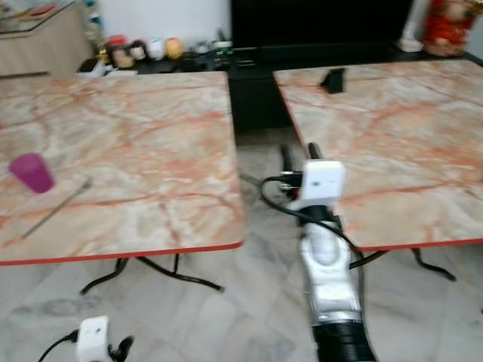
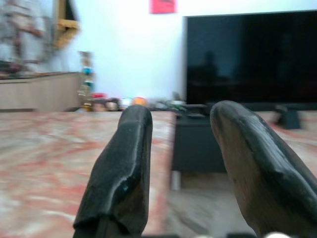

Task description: Setting the table

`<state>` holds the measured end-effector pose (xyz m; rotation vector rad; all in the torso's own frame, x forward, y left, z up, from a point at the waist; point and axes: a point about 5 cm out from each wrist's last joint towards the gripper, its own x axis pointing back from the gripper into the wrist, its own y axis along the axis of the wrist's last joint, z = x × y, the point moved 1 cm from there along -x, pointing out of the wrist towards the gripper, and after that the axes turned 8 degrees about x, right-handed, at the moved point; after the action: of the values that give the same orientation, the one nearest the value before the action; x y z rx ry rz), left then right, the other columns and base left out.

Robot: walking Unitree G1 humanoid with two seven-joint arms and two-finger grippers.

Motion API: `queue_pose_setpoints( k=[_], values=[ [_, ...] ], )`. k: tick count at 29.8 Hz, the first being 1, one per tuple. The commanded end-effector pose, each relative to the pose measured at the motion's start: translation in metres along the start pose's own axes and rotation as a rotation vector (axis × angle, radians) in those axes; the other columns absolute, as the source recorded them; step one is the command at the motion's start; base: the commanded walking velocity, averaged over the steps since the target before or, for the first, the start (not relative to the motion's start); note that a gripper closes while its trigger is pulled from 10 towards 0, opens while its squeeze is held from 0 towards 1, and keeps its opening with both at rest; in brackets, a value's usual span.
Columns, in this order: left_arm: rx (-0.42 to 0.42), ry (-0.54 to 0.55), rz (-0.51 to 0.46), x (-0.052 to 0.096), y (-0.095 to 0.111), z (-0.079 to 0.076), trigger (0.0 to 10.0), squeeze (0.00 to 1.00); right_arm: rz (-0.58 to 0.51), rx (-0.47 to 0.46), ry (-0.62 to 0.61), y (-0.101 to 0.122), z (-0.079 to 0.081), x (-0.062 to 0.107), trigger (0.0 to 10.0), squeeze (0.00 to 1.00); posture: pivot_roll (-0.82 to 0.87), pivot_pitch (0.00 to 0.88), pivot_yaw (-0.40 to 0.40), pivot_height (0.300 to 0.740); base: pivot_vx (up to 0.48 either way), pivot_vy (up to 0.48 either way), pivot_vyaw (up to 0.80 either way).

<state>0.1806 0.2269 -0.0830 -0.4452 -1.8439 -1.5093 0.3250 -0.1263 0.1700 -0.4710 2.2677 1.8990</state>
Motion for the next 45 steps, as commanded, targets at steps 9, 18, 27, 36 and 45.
queue_pose_setpoints(
  k=[9, 18, 27, 36, 45],
  values=[
    [0.015, -0.013, 0.011, -0.0002, -0.0032, -0.0073, 10.0, 0.0, -0.001, 0.02, -0.029, 0.0004, -0.0132, 0.0006, 10.0, 0.0, -0.09, 0.0, 0.032, 0.74, 0.0, 0.345, 0.0],
    [0.018, -0.011, 0.011, -0.0001, -0.0036, -0.0075, 10.0, 0.0, 0.0, 0.017, -0.022, 0.0003, -0.0122, 0.0003, 10.0, 0.0, -0.09, 0.0, 0.031, 0.74, 0.0, 0.346, 0.0],
    [0.018, -0.008, 0.01, -0.0006, -0.0021, -0.0066, 10.0, 0.0, 0.001, 0.007, -0.015, 0.0004, -0.0084, -0.0005, 10.0, 0.0, -0.09, 0.0, 0.033, 0.74, 0.0, 0.345, 0.0],
    [0.014, -0.009, 0.009, -0.0013, -0.0004, -0.0064, 10.0, 0.0, -0.001, 0.003, -0.014, 0.0003, -0.0074, -0.0004, 10.0, 0.0, -0.09, 0.0, 0.038, 0.74, 0.0, 0.346, 0.0],
    [0.01, -0.005, 0.024, -0.001, -0.0022, -0.0053, 10.0, 0.0, -0.003, -0.001, -0.012, 0.0005, -0.0059, -0.0011, 10.0, 0.0, -0.09, 0.0, 0.038, 0.74, 0.0, 0.345, 0.0]
  ],
)
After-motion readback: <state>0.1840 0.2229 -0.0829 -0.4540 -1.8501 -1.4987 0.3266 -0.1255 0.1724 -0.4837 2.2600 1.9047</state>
